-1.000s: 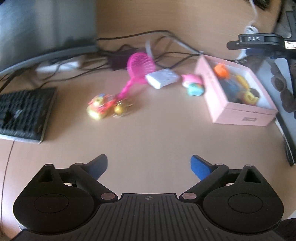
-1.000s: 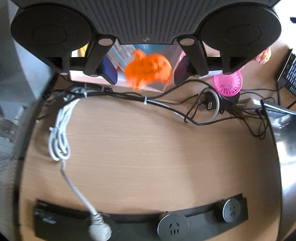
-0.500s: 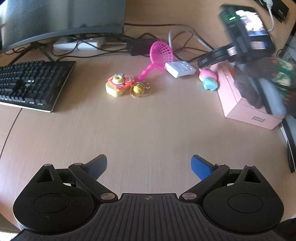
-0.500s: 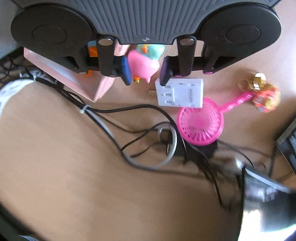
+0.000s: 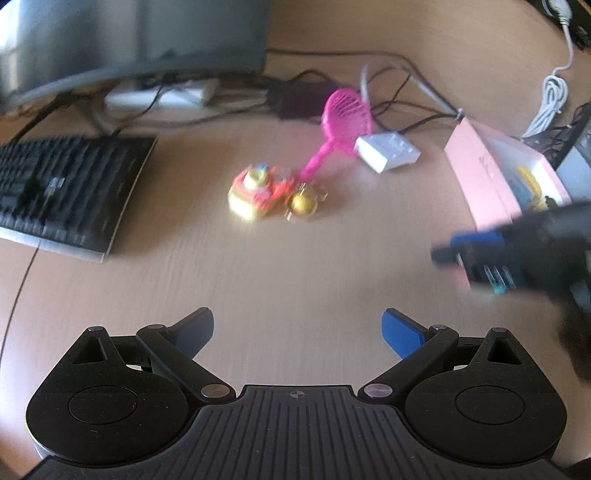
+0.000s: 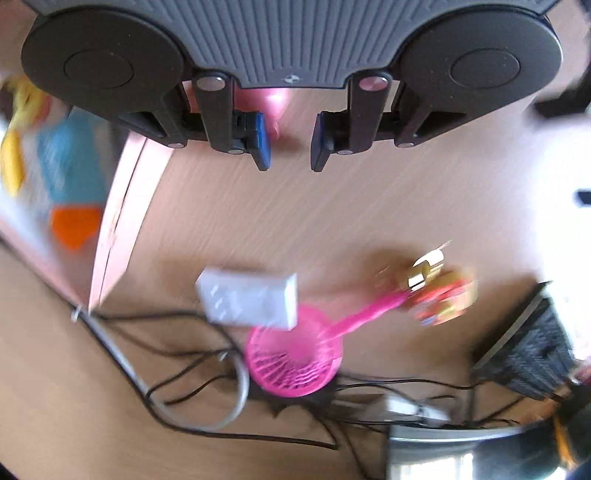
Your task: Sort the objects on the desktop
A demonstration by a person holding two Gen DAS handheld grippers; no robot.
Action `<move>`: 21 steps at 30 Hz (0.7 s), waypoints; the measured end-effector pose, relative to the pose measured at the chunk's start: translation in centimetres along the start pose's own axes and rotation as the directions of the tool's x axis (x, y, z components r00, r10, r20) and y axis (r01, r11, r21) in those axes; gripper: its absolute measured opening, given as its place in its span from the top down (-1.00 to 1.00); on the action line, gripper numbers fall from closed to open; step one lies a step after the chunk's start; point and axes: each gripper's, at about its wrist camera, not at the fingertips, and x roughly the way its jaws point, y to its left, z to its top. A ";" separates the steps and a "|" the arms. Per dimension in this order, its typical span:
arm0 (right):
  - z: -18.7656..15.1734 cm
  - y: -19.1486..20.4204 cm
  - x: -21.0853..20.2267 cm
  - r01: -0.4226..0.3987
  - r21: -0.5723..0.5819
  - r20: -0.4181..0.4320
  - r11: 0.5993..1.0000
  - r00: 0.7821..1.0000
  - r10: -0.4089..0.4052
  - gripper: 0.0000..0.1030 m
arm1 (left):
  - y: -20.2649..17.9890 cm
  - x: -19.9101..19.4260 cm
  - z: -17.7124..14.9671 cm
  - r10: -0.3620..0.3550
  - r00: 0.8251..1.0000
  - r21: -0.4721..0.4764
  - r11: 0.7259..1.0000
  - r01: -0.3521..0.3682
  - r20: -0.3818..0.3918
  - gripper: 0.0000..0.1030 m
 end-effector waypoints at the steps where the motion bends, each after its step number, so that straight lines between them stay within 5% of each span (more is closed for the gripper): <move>1: -0.7 0.2 -1.1 -0.013 -0.003 0.026 1.000 1.000 0.013 0.55 | -0.1 0.1 0.5 -0.001 1.000 0.010 1.000 0.001 0.011 -0.95; 6: -0.4 0.2 -3.2 0.116 -0.047 0.146 0.992 0.983 -0.108 0.48 | -0.3 0.8 2.2 -0.002 0.999 0.032 0.999 0.001 0.042 -0.95; 10: -0.6 -0.5 -3.3 0.093 -0.008 0.112 0.996 0.989 -0.092 0.30 | 0.2 1.4 2.1 -0.002 0.999 0.040 0.999 0.001 0.033 -0.95; 16: -4.0 -0.3 -4.3 0.048 -0.013 0.086 0.999 0.995 -0.047 0.30 | 0.9 2.5 1.9 -0.011 1.000 0.060 0.998 0.009 0.028 -0.95; 21: -6.9 -0.5 -5.9 0.035 0.011 0.064 0.999 0.997 -0.036 0.30 | 1.2 3.7 3.3 0.012 0.995 0.055 0.998 -0.017 0.096 -0.93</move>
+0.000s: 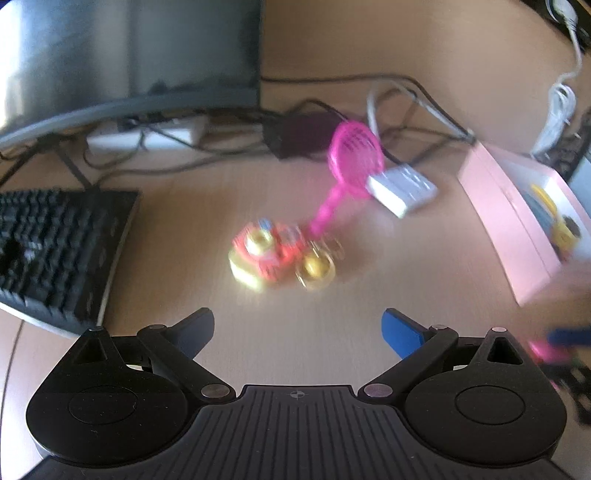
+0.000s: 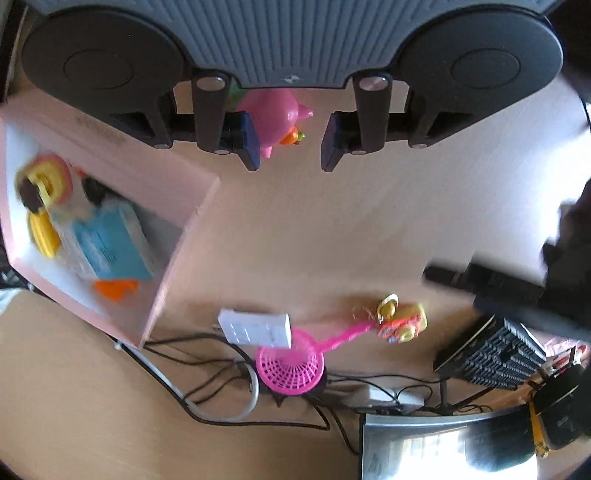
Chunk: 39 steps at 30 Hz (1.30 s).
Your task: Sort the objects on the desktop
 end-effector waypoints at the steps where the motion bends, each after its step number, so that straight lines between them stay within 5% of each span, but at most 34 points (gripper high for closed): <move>1: -0.4 -0.3 -0.5 -0.001 0.021 0.001 1.000 1.000 0.001 0.30 | 0.0 0.5 0.4 0.012 1.000 0.006 1.000 -0.012 0.015 -0.87; 4: -0.9 -0.9 -1.8 -0.006 0.074 0.019 0.997 1.000 0.005 0.29 | 0.1 2.5 1.7 0.056 0.998 0.037 0.998 -0.057 0.019 -0.44; 7: -1.2 -1.2 -2.7 0.001 0.098 0.050 0.995 0.999 -0.006 0.22 | 1.0 4.4 2.8 0.047 0.999 0.006 0.999 -0.047 -0.006 -0.42; 11: -1.9 -1.2 -3.2 0.013 0.129 0.066 0.992 0.998 -0.022 0.06 | 1.1 5.2 3.3 0.058 0.998 0.011 0.998 -0.057 -0.017 -0.08; 19: -3.3 -1.0 -4.4 0.035 0.154 0.092 0.987 0.995 -0.049 -0.05 | -0.3 -2.7 0.9 0.040 0.996 0.101 0.994 -0.048 0.076 0.07; 23: -3.8 -1.0 -4.9 0.044 0.138 0.098 0.989 0.994 -0.058 -0.07 | -1.2 -6.2 -1.6 -0.002 0.996 0.125 0.992 -0.009 0.091 0.06; 31: -3.4 0.0 -5.2 0.026 0.049 0.124 0.998 0.992 -0.032 -0.16 | -3.0 -5.2 -6.3 0.001 1.000 0.057 0.998 -0.001 -0.007 -0.01; 35: -3.6 0.3 -5.3 0.037 0.021 0.128 0.999 0.991 -0.039 -0.27 | -1.1 -8.1 -6.7 0.016 0.999 0.041 0.999 -0.017 0.028 -0.51; 39: -4.3 0.0 -4.7 0.056 0.011 0.101 0.998 0.993 -0.057 -0.29 | 1.1 -9.9 -7.2 0.047 0.999 0.012 0.999 -0.047 0.017 -0.65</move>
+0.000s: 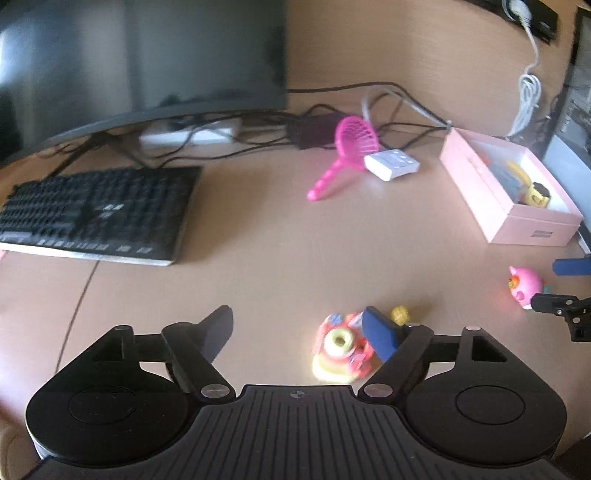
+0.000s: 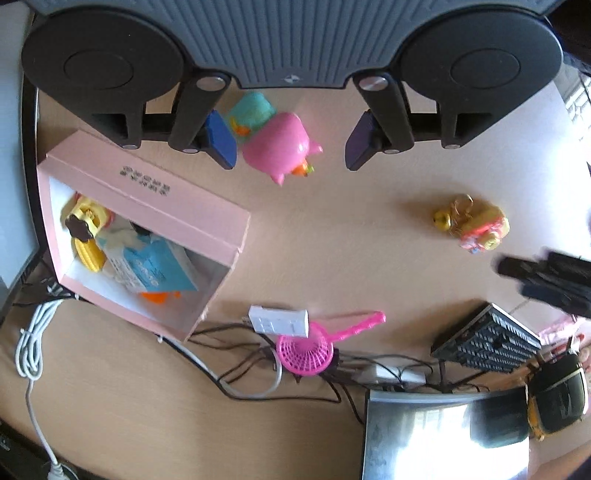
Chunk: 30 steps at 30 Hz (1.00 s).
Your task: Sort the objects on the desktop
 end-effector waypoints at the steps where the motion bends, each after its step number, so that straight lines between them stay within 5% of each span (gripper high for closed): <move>1: -0.2 -0.1 0.1 0.005 -0.002 -0.003 1.000 1.000 -0.005 -0.31 | 0.3 -0.2 -0.3 0.001 1.000 -0.015 1.000 -0.001 -0.006 -0.69; 8: -0.6 -1.4 1.4 0.000 0.049 -0.035 0.999 0.999 0.001 -0.37 | -0.9 0.9 -2.0 -0.069 0.996 -0.071 0.995 0.065 -0.053 -0.79; 14: -0.5 0.2 1.1 -0.166 0.085 -0.034 0.983 0.985 0.169 -0.46 | -3.1 2.9 -1.5 -0.103 0.992 -0.015 0.995 0.102 -0.074 -0.84; 17: -0.5 0.8 0.5 -0.115 0.043 -0.014 0.992 0.993 0.116 -0.46 | -3.9 4.0 -1.3 -0.106 0.990 -0.010 0.994 0.105 -0.098 -0.84; 24: -0.6 -0.8 1.0 -0.035 0.089 -0.019 0.995 0.999 0.037 -0.46 | -7.2 5.1 0.6 -0.240 0.967 0.047 0.969 0.244 -0.086 -0.85; 30: -0.2 0.5 2.3 -0.039 0.024 -0.029 0.999 0.999 0.039 -0.46 | -7.8 4.8 0.4 -0.200 0.976 0.131 0.969 0.210 -0.085 -0.85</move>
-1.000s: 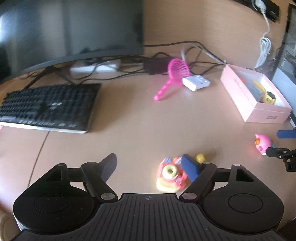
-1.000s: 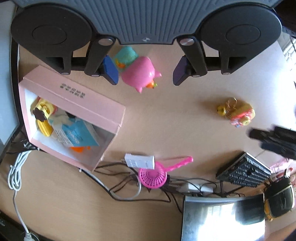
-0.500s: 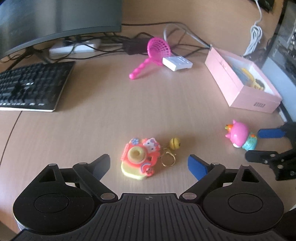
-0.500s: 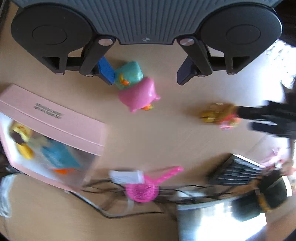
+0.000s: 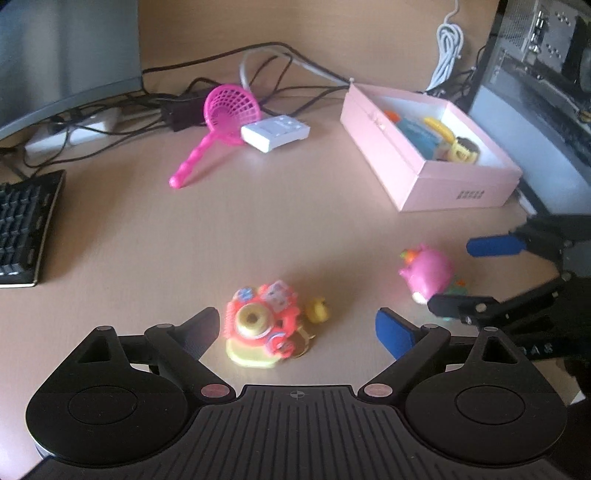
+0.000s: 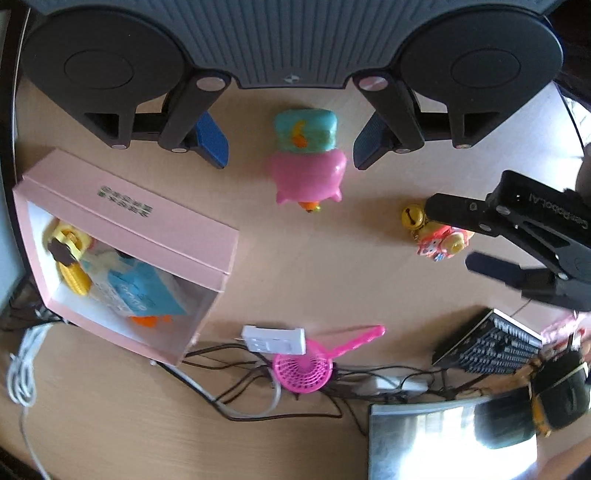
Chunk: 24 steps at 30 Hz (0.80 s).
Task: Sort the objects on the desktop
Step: 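Set the Hello Kitty toy back on the desk and open the left tool, then grasp the Hello Kitty toy with the left tool while the right tool grips the pig toy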
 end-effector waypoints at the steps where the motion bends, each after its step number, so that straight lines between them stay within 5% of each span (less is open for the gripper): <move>1: 0.1 0.1 0.5 0.000 -0.006 -0.007 1.000 1.000 0.000 -0.46 | 0.2 0.0 -0.1 0.011 1.000 -0.001 1.000 -0.011 -0.004 -0.85; 7: 1.0 0.5 2.2 -0.005 -0.013 -0.031 1.000 1.000 0.005 -0.41 | 1.8 -0.2 -0.4 0.059 0.998 -0.005 0.998 -0.059 -0.003 -0.78; 10: 1.0 0.5 2.5 -0.009 -0.024 -0.049 1.000 0.999 0.008 0.03 | 1.9 0.1 -0.4 0.071 0.997 0.016 0.997 -0.071 -0.006 -0.59; 18: 0.3 -0.1 2.0 -0.005 -0.001 -0.060 1.000 0.998 0.005 0.03 | 1.3 1.6 -0.1 0.076 0.997 0.059 0.995 -0.075 -0.031 -0.45; 22: 0.1 -0.1 2.0 0.000 0.010 -0.059 1.000 0.998 0.001 0.03 | 1.4 2.2 0.0 0.085 0.995 0.067 0.994 -0.082 -0.045 0.00; 24: 0.1 0.0 2.0 0.002 0.013 -0.057 1.000 0.998 -0.001 0.02 | 1.5 2.1 0.0 0.088 0.995 0.066 0.994 -0.085 -0.047 0.04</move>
